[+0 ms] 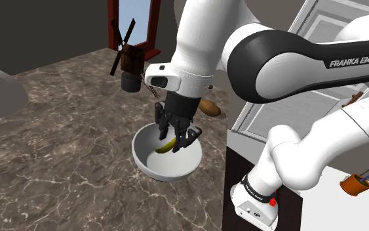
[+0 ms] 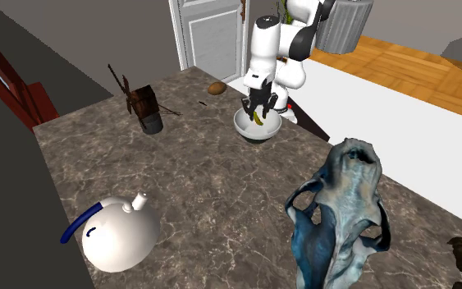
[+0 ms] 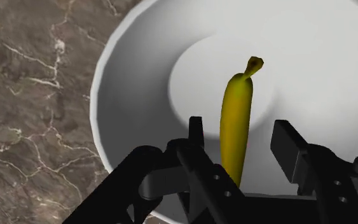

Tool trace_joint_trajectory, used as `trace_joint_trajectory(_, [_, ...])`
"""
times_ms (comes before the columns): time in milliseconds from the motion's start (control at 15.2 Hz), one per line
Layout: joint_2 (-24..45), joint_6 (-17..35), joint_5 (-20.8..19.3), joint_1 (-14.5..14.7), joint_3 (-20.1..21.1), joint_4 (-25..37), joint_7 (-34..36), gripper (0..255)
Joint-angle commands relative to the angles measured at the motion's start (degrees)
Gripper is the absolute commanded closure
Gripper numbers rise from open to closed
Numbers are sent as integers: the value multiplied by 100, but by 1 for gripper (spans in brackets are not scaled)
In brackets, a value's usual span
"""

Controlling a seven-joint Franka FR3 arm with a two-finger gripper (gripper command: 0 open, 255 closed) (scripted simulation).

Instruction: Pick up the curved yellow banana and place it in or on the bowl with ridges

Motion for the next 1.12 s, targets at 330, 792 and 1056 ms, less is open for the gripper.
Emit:
trace_joint_trajectory(330, [-22,-195,-13,-7,-24,173,2,0])
trace_joint_trajectory(792, [-39,-732,-53,-30,-84,692,14,0])
trace_joint_trajectory(1056, [-39,-731,-53,-30,-84,691,14,0])
